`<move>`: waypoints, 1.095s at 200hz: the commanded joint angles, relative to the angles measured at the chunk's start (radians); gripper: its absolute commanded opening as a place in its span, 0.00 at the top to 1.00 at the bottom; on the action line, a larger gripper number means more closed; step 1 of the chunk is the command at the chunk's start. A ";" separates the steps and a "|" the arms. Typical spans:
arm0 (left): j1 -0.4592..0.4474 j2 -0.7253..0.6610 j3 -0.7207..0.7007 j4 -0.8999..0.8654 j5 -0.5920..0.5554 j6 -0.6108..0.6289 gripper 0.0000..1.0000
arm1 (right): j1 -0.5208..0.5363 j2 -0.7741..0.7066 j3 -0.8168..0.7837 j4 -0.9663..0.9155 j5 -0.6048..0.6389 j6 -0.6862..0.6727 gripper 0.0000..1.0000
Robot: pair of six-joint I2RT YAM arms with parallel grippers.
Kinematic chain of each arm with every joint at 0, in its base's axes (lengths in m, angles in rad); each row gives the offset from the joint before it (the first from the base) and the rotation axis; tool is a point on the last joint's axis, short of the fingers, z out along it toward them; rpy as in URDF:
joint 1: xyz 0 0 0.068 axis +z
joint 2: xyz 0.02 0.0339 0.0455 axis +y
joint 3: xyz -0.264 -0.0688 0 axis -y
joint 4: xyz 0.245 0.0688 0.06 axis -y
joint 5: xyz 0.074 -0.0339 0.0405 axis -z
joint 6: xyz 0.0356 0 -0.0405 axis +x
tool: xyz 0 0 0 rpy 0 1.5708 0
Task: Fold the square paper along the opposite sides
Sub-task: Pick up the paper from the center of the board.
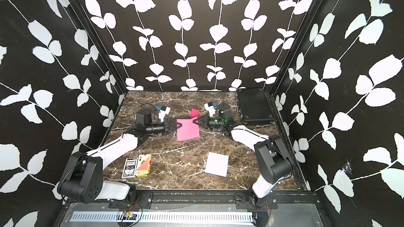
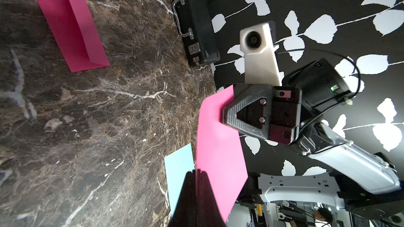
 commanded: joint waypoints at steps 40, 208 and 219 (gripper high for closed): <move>0.003 -0.036 0.022 -0.053 -0.011 0.041 1.00 | -0.008 -0.030 0.053 -0.079 -0.023 -0.108 0.87; 0.003 -0.091 0.009 0.106 0.068 -0.038 1.00 | 0.063 0.138 -0.149 0.487 0.010 0.046 0.54; 0.003 -0.092 0.007 0.096 0.066 -0.026 1.00 | 0.058 0.103 -0.172 0.479 0.013 0.047 0.54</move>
